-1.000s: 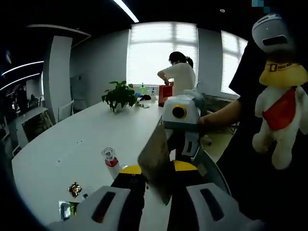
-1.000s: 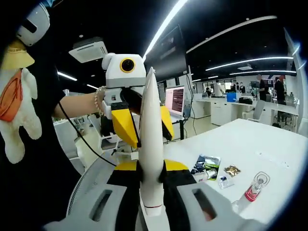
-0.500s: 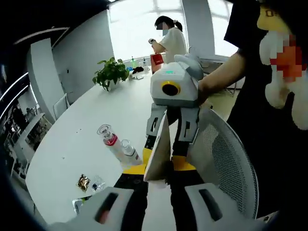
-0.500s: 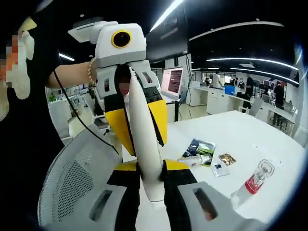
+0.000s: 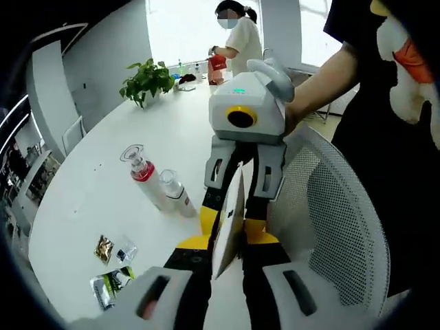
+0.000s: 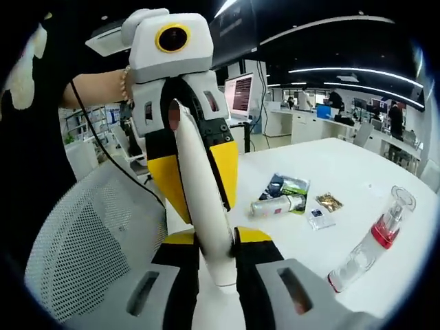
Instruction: Arrange the skincare products in the storage area until every visible bottle or jar stands upright without overlapping.
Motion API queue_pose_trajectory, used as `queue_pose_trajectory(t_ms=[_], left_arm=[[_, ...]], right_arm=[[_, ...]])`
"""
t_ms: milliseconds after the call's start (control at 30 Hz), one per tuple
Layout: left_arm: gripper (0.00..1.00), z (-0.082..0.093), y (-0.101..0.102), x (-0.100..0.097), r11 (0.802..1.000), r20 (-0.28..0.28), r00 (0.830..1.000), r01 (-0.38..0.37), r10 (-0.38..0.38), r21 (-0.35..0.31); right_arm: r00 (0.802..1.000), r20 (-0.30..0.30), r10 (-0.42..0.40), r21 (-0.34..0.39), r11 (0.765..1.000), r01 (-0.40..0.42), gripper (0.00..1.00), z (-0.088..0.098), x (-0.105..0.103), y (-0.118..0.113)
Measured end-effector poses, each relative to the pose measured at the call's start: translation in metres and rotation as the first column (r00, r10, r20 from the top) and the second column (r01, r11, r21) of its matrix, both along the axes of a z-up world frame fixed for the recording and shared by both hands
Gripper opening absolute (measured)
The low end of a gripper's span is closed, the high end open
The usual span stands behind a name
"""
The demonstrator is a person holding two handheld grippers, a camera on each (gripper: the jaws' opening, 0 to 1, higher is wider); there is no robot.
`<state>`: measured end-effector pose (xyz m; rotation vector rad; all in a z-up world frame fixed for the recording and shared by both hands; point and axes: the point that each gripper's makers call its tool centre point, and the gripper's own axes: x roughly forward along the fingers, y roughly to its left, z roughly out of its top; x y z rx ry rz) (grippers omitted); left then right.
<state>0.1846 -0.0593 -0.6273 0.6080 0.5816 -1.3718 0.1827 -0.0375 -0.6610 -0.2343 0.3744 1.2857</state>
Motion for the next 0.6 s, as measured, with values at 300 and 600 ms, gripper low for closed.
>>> queue_pose_trajectory(t_ms=[300,600], left_arm=[[0.14,-0.015,-0.003,0.005,1.0,-0.011,1.0,-0.001,0.002,0.025],[0.14,-0.023,-0.005,0.003,0.998,-0.003,1.0,0.006,-0.006,0.058]], right_arm=[[1.0,-0.016,-0.008,-0.018,1.0,0.008,0.2,-0.014,0.006,-0.004],[1.0,-0.023,-0.008,-0.042,0.999,0.007,0.21,-0.027,0.007,-0.006]])
